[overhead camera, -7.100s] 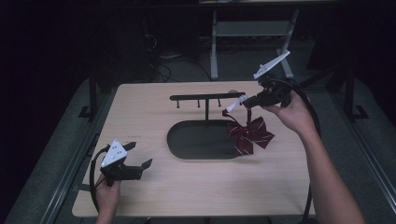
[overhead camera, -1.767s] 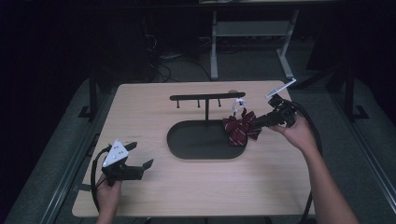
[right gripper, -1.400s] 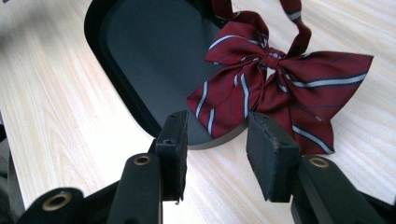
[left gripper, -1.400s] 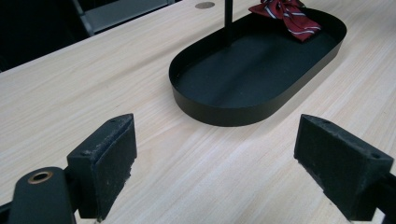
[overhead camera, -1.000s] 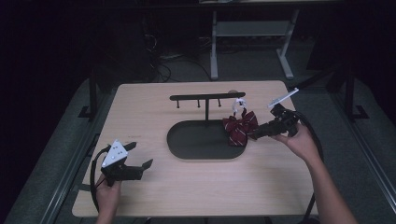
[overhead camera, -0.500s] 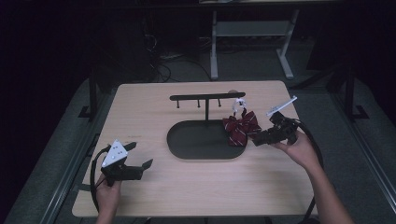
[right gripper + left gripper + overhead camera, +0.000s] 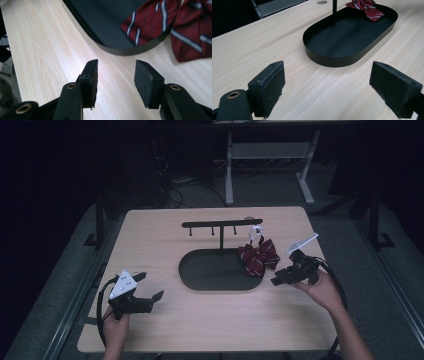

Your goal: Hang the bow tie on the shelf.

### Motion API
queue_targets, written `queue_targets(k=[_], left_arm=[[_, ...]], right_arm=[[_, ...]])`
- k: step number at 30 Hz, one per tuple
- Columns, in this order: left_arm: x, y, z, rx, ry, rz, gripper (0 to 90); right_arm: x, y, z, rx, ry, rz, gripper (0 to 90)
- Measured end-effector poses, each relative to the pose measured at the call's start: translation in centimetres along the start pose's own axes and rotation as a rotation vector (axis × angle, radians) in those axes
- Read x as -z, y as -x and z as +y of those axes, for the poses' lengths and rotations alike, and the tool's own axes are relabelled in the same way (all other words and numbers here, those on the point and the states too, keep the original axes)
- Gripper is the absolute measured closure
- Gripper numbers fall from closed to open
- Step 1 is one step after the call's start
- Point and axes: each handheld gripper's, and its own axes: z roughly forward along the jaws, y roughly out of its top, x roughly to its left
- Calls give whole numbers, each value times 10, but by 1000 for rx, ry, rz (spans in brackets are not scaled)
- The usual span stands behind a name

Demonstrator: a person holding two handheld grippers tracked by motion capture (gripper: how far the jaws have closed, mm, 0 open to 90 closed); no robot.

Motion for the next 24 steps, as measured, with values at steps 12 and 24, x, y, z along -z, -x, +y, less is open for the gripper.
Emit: queue_targets(k=[12, 24], left_arm=[[-2, 0, 0, -3, -5, -6, 130], [-2, 0, 0, -5, -4, -5, 130]], right_arm=[[-5, -1, -20, -22, 6, 12, 529], [-11, -4, -34, -24, 3, 22, 518]])
